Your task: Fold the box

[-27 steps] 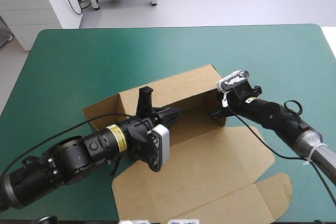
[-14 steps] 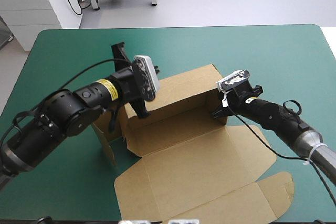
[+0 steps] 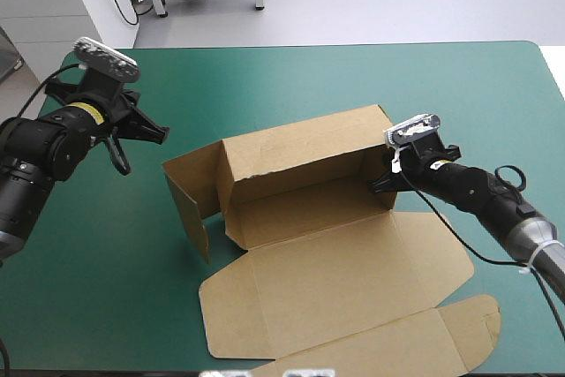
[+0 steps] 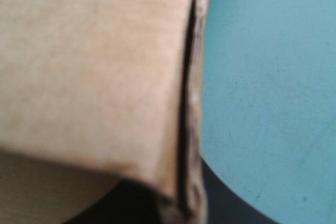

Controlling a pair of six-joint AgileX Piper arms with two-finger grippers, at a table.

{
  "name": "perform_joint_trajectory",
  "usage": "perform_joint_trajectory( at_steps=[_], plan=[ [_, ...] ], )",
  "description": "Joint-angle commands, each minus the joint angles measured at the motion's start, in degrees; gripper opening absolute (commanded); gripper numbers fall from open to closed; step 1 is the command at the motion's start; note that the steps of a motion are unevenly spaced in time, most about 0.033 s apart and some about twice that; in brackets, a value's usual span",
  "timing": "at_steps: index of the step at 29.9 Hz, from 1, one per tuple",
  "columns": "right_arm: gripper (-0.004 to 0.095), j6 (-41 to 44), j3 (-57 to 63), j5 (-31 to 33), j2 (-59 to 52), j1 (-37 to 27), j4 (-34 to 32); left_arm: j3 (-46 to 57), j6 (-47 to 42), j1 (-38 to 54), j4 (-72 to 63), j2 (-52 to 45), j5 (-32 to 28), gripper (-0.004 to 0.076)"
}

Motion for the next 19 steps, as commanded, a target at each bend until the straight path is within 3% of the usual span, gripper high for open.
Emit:
perform_joint_trajectory(
  at_steps=[1,5,14,19],
  plan=[
    [-0.0015,0.11,-1.53,0.89,-3.29,-2.54,-0.44,-2.03,-6.87,3.26,0.04,-1.56,-1.13,0.0016],
    [-0.0015,2.44,-3.25,7.72,-5.04,-2.99,-2.3,-2.03,-6.99,3.4,0.16,-1.56,1.12,0.0016],
    [-0.0015,26.85,-15.04,28.08,-3.74,-2.99,-24.08,-2.03,-6.99,3.4,0.57,-1.56,0.79,0.0015],
    [-0.0015,30.86,-22.41,39.53,1.43,-2.99,-29.61,-2.03,-6.99,3.4,0.57,-1.56,0.56,0.0015]
  ],
)
